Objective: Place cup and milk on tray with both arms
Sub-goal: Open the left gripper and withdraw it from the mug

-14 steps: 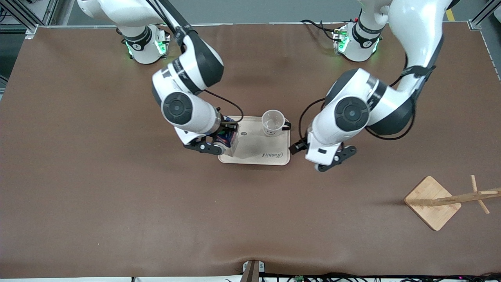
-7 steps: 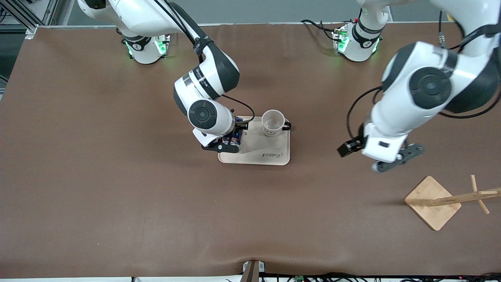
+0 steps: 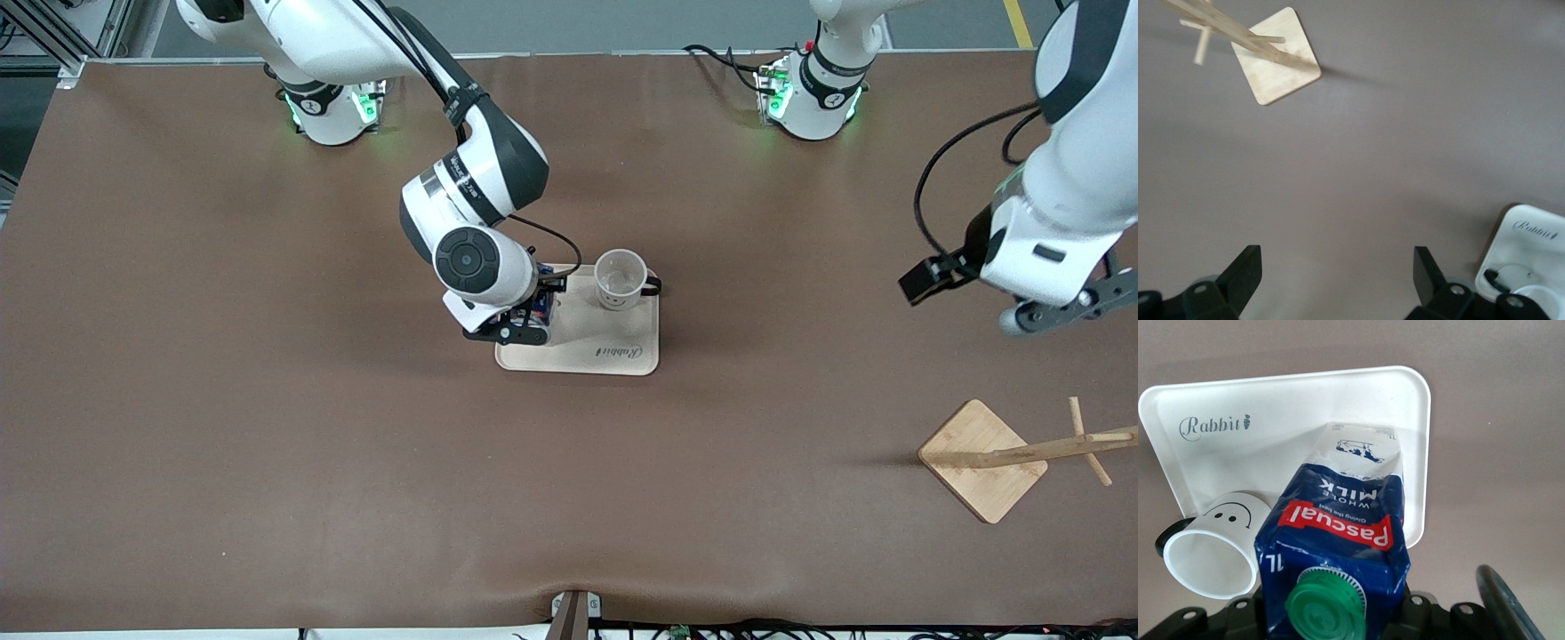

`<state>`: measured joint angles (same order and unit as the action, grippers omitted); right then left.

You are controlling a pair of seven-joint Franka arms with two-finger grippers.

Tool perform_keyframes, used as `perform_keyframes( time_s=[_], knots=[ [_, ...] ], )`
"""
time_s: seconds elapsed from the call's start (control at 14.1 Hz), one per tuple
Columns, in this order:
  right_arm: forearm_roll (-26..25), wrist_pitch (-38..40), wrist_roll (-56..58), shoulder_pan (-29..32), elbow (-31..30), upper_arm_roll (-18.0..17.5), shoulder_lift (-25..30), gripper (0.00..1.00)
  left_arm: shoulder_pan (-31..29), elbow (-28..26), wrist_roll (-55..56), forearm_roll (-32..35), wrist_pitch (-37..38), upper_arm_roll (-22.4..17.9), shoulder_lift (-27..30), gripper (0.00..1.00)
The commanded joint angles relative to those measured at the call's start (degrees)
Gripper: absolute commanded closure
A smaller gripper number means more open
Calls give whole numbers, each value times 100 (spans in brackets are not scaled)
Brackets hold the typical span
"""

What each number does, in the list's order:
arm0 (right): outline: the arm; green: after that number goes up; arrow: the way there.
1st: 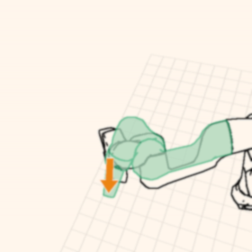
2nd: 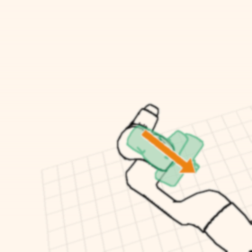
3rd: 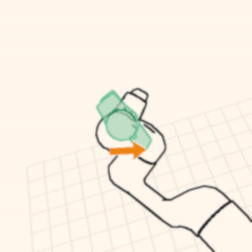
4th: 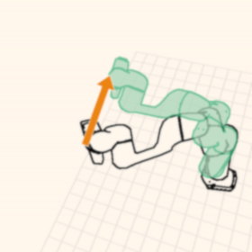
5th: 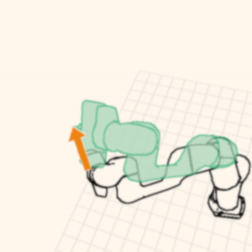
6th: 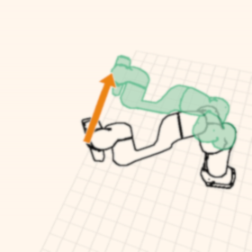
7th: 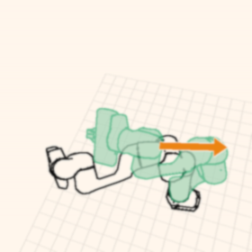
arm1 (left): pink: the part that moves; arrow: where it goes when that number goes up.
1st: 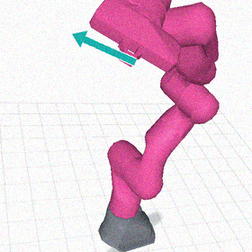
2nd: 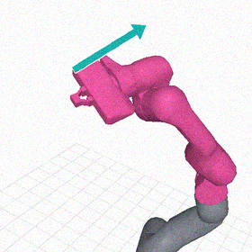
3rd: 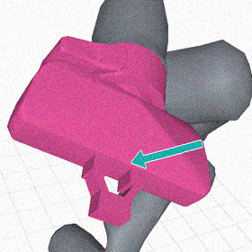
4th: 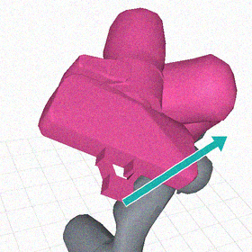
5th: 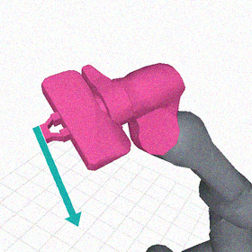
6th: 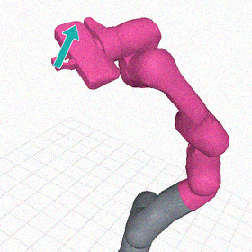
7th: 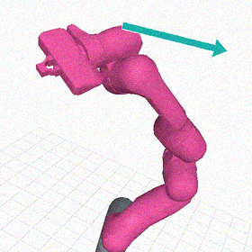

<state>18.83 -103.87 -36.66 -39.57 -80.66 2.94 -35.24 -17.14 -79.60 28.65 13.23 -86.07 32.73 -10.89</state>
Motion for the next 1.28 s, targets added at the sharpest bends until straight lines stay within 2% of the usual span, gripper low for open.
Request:
perform_keyframes(
  time_s=[0.0, 0.07, 0.36, 0.57, 0.92, 1.21],
  knots=[
    [95, 68, 45, -51, 165, 40, -149, 13, -306, -134, -535, -66, 117, 23, 359, 0],
    [95, 68, 37, -51, 165, 40, -149, 0, -299, -152, -823, -170, 134, -55, 464, 0],
    [68, 68, 36, -51, 165, 40, -149, 0, 314, -485, -2072, -646, 134, -1248, 1000, 0],
    [68, 68, 28, -51, 165, 49, -149, 0, 1044, -871, -2127, -908, 178, -2093, 1395, 0],
    [60, 68, 19, -51, 165, 49, -149, 0, 1247, -1426, -2013, -1121, 134, -2174, 1844, 0],
    [51, 68, 28, -51, 174, 49, -141, 0, 1362, -1488, -2004, -1121, 134, -2262, 1985, 0]
  ],
)
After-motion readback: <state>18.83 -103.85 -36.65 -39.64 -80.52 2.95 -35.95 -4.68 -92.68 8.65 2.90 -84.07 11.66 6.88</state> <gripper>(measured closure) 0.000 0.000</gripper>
